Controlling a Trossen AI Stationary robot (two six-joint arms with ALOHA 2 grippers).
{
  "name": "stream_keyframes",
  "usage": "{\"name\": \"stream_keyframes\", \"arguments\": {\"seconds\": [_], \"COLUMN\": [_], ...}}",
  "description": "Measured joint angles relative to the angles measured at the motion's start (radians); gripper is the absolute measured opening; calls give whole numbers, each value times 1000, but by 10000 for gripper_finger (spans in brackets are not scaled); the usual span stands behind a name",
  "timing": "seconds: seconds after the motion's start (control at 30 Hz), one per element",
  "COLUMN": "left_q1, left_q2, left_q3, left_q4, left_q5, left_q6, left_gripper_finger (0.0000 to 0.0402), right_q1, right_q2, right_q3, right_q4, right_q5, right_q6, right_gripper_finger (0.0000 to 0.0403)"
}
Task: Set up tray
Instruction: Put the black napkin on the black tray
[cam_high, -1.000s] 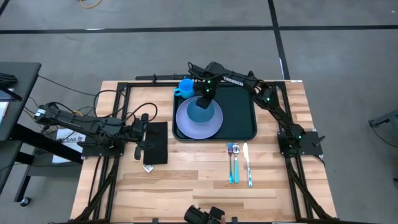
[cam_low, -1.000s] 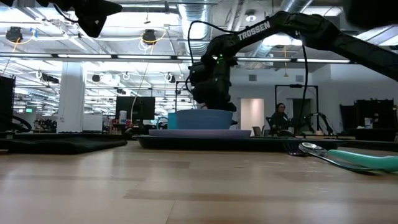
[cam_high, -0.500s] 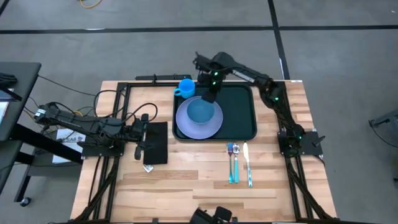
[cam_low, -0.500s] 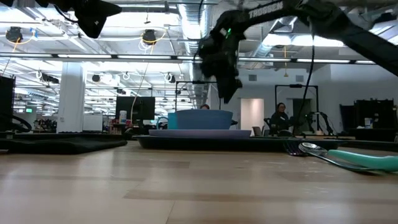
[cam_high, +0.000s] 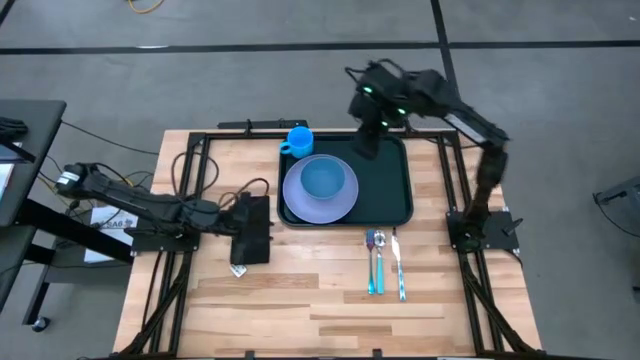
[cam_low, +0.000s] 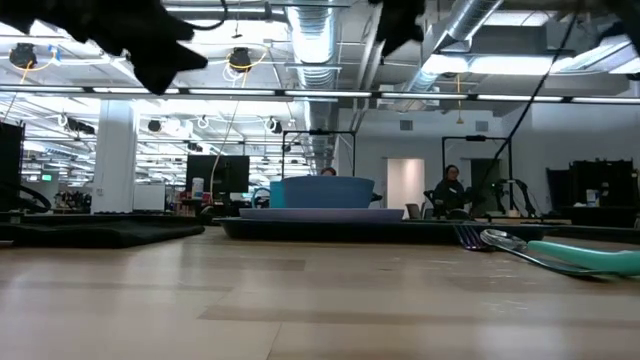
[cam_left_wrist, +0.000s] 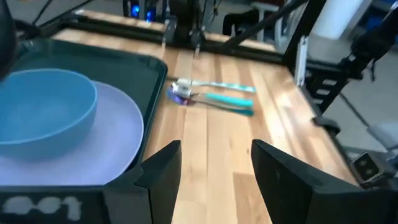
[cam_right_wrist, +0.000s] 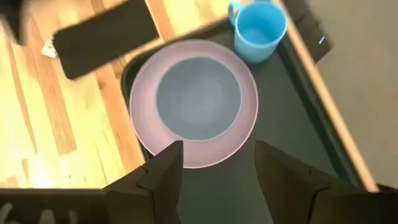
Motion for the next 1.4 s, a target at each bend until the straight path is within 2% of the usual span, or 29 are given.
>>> {"name": "stream_keyframes", "arguments": {"seconds": [0.17, 0.3, 0.5, 0.6, 0.7, 0.87, 1.03, 1.1, 1.2, 1.4], "left_q1": [0, 0, 5, 9, 9, -6, -83, -119, -164, -229], "left_q2": [125, 217, 365, 407, 423, 424, 424, 424, 424, 478], "left_q3": [0, 0, 6, 40, 91, 202, 323, 365, 408, 414], "left_q4": [108, 182, 288, 180, -60, -418, -646, -720, -826, -906], "left_q5": [-19, -31, -130, -123, -49, 115, 204, 202, 146, 81], "left_q6": [3, 19, 44, -14, -151, -371, -456, -460, -474, -460], "left_gripper_finger": [183, 183, 183, 183, 183, 183, 183, 183, 183, 183], "right_q1": [96, 196, 352, 405, 447, 500, 536, 547, 561, 548], "right_q2": [-245, -481, -806, -913, -972, -996, -966, -943, -907, -874], "right_q3": [-256, -581, -1109, -1326, -1485, -1610, -1646, -1647, -1647, -1647], "right_q4": [149, 378, 819, 1044, 1247, 1435, 1526, 1526, 1541, 1557], "right_q5": [127, 238, 371, 380, 380, 382, 382, 382, 381, 381], "right_q6": [85, 172, 290, 299, 297, 209, 146, 142, 139, 139], "right_gripper_finger": [185, 187, 188, 188, 188, 189, 189, 189, 189, 189]}}
